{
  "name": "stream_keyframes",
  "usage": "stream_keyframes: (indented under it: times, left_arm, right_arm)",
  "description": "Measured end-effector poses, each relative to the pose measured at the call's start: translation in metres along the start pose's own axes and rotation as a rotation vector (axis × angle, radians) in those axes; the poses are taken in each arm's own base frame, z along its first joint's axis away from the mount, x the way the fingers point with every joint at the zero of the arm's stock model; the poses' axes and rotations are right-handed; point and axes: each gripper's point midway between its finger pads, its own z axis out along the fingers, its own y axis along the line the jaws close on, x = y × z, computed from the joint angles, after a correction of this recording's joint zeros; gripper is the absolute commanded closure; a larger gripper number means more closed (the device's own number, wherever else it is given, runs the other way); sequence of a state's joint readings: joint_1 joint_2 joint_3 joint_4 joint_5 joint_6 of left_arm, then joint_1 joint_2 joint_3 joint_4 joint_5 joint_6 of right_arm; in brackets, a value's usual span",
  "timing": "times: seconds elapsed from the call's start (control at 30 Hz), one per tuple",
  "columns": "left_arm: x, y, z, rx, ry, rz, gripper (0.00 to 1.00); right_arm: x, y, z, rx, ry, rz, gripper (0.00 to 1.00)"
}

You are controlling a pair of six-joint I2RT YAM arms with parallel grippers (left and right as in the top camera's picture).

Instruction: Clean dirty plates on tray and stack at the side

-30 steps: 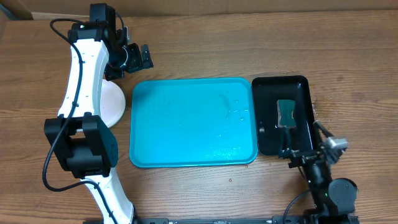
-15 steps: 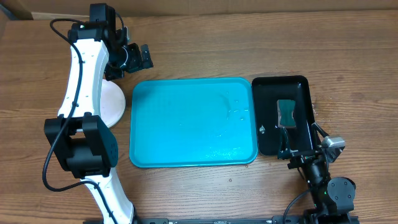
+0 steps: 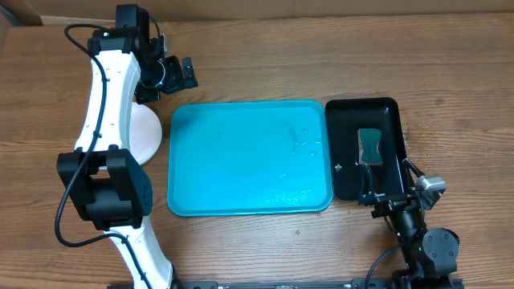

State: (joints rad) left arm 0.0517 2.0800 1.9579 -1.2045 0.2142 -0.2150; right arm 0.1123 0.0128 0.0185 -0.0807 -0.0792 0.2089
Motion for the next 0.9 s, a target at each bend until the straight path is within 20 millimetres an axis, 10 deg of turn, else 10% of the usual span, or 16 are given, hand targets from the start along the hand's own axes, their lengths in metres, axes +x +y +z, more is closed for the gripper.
stream_keyframes:
  times: [0.33,0.67,0.9]
  left_arm:
    - [-0.002,-0.010,-0.029,0.015,-0.064,0.021,0.00]
    - [0.043,-0.051,-0.263,0.133,-0.604,0.142,0.00]
    - [0.103,-0.039,-0.355,0.076,-0.876,0.179,0.00]
  right_arm:
    - [0.000,0.000,0.000,0.000,0.000,0.000,0.00]
    - [0.000,0.000,0.000,0.000,0.001,0.000,0.00]
    - [0.000,0.000,0.000,0.000,0.001,0.000,0.00]
